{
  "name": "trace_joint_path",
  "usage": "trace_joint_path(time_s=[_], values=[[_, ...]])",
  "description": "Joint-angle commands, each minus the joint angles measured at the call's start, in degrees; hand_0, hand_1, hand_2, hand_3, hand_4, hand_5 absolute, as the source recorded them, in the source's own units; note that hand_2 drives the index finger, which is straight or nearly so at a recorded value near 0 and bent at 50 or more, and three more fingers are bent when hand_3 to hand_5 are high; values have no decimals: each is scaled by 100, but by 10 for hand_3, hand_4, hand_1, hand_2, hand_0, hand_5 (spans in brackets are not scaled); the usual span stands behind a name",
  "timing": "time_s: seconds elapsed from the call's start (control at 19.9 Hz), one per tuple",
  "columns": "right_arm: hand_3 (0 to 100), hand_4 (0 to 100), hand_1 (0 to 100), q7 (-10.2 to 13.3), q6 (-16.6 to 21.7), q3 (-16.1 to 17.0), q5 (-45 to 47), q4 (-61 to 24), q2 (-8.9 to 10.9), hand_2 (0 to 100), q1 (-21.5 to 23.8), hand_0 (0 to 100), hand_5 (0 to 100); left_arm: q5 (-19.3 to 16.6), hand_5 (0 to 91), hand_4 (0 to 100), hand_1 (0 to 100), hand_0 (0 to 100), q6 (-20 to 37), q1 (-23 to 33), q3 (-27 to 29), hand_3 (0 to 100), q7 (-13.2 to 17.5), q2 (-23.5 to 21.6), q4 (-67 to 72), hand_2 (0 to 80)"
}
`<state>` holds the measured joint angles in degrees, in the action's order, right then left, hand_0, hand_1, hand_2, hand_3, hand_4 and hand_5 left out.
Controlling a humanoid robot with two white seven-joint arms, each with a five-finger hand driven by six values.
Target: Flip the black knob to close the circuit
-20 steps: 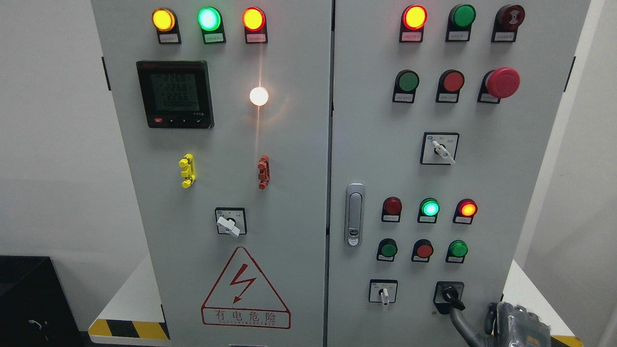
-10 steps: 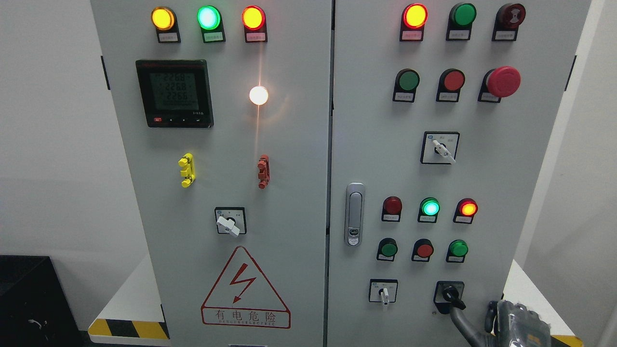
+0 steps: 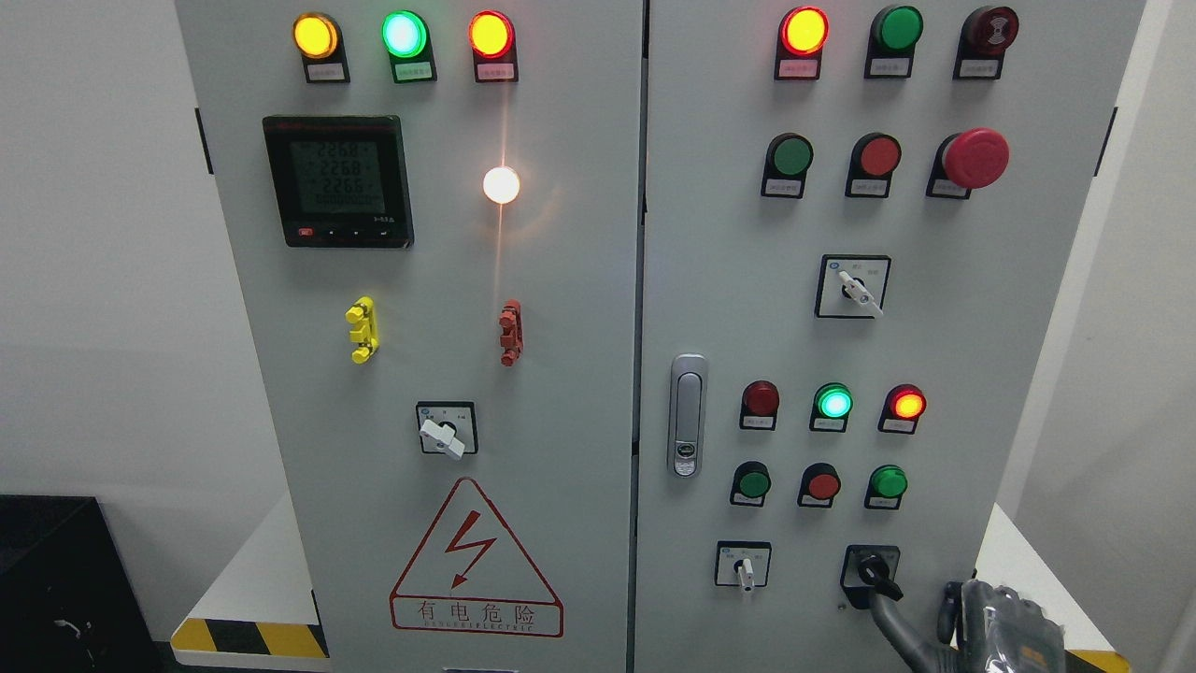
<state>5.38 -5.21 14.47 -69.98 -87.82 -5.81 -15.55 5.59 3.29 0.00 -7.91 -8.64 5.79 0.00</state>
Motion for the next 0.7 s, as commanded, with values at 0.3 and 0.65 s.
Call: trace_joint_path(time_s=[0.3,0.65], values=[[1000,927,31,68,99,-242,11,-34,1,895,69,0,1000,4,0,0,556,120,-3,132,0,0,3,1,-167,0],[1000,928,35,68,152,-471,2,-34,1,895,139,0,1000,-5,0,0,556,120,-3,132,0,0,3,1,-167,0]])
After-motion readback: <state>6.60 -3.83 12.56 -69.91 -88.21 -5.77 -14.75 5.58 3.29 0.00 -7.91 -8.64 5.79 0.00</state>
